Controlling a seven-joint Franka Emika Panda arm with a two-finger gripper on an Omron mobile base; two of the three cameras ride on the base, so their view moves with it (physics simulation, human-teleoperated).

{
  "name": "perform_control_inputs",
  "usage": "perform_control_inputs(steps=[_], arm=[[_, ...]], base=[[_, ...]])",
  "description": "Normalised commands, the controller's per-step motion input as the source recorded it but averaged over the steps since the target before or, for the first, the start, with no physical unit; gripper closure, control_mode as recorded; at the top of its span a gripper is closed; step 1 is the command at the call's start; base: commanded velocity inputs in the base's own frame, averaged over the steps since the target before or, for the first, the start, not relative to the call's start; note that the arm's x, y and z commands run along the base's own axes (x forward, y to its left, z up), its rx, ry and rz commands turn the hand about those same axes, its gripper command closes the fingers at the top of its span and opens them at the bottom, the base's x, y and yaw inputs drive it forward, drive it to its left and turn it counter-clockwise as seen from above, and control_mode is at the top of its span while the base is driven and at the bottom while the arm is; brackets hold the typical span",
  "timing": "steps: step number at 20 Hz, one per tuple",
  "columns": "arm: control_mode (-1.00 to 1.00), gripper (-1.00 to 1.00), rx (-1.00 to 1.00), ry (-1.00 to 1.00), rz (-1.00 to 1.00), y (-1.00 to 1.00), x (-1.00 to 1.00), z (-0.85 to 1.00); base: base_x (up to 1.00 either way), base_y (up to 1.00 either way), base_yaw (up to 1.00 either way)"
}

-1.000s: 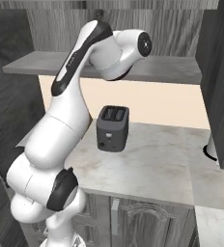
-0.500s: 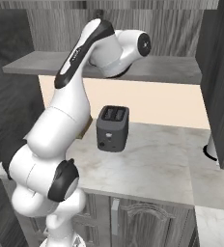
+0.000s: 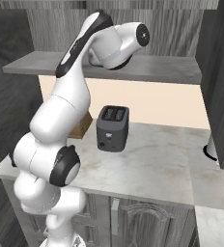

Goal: Open the cabinet, pick the kettle from the cabinet, and place it in the sink.

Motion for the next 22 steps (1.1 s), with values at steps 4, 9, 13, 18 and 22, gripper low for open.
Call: perform_control_inputs(steps=[4, 9, 13, 18, 22], arm=[[-1.00, -1.00, 0.00, 0.09, 0.00, 0.00, 0.32, 0.00], [-1.00, -1.00, 0.00, 0.00, 0.00, -0.01, 0.23, 0.00], [-1.00, -1.00, 0.00, 0.00, 0.00, -0.02, 0.23, -0.01], [-1.00, -1.00, 0.00, 0.00, 0.00, -0.01, 0.21, -0.03], [-1.00, -1.00, 0.00, 0.00, 0.00, -0.01, 0.22, -0.04]], base=[[0.00, 0.00, 0.00], [0.00, 0.00, 0.00], [0.00, 0.00, 0.00], [0.00, 0.00, 0.00], [0.00, 0.00, 0.00]])
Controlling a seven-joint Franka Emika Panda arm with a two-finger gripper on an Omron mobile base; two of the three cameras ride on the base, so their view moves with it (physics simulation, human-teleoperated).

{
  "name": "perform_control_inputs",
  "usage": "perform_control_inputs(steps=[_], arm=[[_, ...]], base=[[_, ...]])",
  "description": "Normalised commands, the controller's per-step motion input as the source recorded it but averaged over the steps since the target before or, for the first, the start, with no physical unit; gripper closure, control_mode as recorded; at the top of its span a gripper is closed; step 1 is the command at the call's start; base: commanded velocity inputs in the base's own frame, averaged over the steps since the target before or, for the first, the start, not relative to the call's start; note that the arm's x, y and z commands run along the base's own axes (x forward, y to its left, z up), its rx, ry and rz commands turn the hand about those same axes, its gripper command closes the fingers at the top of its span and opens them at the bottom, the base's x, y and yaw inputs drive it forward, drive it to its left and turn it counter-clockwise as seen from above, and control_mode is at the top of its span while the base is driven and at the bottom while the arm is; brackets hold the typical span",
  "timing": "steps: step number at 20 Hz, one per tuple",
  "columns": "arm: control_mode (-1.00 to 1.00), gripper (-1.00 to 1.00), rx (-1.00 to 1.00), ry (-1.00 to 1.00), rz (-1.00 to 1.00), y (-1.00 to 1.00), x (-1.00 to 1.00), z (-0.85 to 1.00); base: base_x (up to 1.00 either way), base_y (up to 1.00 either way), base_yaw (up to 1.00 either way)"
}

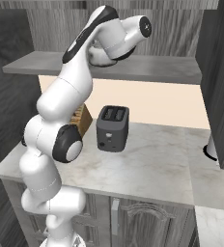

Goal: Open the cabinet, pick the kettle from the cabinet, and place it in the sink.

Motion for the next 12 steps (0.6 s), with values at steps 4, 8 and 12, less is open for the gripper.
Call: perform_control_inputs(steps=[4, 8, 12], arm=[[-1.00, -1.00, 0.00, 0.00, 0.00, -0.01, 0.21, -0.06], [-1.00, -1.00, 0.00, 0.00, 0.00, 0.00, 0.20, -0.09], [-1.00, -1.00, 0.00, 0.00, 0.00, -0.01, 0.25, -0.06]], base=[[0.00, 0.00, 0.00], [0.00, 0.00, 0.00], [0.00, 0.00, 0.00]])
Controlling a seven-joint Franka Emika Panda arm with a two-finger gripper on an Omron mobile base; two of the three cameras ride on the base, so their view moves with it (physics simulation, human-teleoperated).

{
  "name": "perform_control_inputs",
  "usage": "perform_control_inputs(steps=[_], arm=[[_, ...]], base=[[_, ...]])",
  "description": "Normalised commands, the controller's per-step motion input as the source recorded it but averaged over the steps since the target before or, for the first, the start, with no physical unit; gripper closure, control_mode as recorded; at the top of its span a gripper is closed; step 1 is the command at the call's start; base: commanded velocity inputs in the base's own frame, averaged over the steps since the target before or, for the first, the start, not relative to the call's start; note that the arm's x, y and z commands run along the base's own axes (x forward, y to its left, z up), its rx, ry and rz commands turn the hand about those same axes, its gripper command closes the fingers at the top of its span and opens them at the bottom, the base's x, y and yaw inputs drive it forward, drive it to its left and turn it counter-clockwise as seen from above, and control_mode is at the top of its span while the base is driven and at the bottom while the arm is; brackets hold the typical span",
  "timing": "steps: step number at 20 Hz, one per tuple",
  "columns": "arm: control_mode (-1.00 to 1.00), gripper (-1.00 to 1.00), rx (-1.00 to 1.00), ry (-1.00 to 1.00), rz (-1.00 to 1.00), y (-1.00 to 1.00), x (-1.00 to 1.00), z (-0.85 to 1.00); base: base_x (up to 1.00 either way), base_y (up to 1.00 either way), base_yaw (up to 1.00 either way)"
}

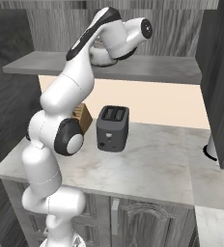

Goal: Open the cabinet, pick the kettle from the cabinet, and place it in the sink.

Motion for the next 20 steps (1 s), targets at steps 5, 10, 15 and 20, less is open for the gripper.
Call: perform_control_inputs(steps=[5, 10, 15, 20], arm=[[-1.00, -1.00, 0.00, 0.00, 0.00, -0.09, 0.28, 0.00], [-1.00, -1.00, 0.00, 0.00, 0.00, -0.12, 0.25, 0.00], [-1.00, -1.00, 0.00, 0.00, 0.00, -0.09, 0.20, 0.00], [-1.00, -1.00, 0.00, 0.00, 0.00, 0.00, 0.18, 0.00]], base=[[0.00, 0.00, 0.00], [0.00, 0.00, 0.00], [0.00, 0.00, 0.00], [0.00, 0.00, 0.00]])
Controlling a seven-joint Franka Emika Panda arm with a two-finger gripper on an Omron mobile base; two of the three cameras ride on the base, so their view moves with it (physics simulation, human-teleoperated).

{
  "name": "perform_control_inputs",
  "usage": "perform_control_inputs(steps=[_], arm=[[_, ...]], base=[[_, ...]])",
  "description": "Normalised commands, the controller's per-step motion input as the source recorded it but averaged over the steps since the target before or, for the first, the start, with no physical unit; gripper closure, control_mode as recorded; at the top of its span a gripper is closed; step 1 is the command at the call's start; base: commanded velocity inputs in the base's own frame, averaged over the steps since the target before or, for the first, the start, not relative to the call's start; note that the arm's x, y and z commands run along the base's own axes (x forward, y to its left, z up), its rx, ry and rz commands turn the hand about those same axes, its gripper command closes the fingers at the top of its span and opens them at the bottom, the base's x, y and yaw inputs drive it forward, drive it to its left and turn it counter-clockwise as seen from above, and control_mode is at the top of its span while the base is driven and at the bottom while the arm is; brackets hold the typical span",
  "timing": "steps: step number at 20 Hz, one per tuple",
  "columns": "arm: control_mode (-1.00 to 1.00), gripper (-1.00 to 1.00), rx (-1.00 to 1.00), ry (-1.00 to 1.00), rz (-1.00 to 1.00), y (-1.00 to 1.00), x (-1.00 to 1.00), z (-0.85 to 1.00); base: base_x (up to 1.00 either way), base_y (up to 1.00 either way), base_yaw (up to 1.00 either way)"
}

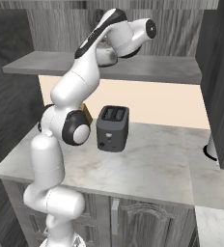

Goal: Open the cabinet, pick the kettle from the cabinet, and place it in the sink.

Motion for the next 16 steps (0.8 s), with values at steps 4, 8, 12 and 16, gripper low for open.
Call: perform_control_inputs(steps=[4, 8, 12, 16], arm=[[-1.00, -1.00, 0.00, 0.00, 0.00, 0.07, 0.03, 0.00], [-1.00, -1.00, 0.00, 0.00, 0.00, 0.17, 0.00, 0.00], [-1.00, -1.00, 0.00, 0.00, 0.00, 0.21, 0.00, 0.00], [-1.00, -1.00, 0.00, 0.00, 0.00, 0.19, 0.00, -0.01]], base=[[0.00, 0.00, 0.00], [0.00, 0.00, 0.00], [0.00, 0.00, 0.00], [0.00, 0.00, 0.00]])
